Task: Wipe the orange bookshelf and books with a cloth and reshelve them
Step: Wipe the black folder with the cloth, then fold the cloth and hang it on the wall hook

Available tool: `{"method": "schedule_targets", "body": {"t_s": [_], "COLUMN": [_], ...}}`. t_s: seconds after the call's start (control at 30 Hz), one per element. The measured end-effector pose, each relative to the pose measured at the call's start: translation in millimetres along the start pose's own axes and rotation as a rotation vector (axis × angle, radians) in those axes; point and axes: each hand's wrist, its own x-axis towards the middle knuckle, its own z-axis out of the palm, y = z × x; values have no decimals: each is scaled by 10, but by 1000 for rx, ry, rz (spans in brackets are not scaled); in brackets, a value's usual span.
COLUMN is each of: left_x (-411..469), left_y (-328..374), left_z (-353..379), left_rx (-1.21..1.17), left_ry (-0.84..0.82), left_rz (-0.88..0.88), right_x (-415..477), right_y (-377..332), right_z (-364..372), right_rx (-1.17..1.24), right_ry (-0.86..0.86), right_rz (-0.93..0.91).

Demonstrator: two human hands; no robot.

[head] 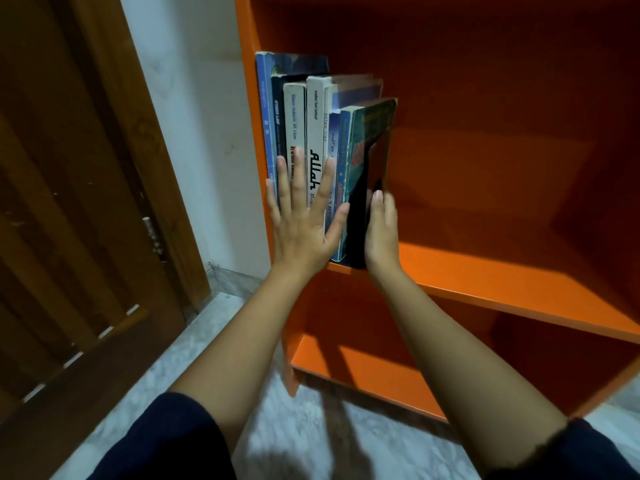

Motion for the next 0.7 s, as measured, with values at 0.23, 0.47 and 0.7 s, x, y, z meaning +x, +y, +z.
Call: {"method": "schedule_targets", "body": {"t_s": [0.23, 0.47, 0.7], "left_x": [-23, -590, -2242], "left_y": [31, 59, -121], "left_z": [-552, -823, -578], "left_rx": [-155, -152, -199], "left_ry": [-309, -625, -1076], "left_rz": [-47, -96, -219], "right_x": [-311, -946, -2027], "right_y": [-228, -270, 900], "right_z": [-239, -542, -824], "right_rx": [-166, -603, -814], "right_ry": [-91, -311, -683], "right_rz": [-47, -172, 54]}}
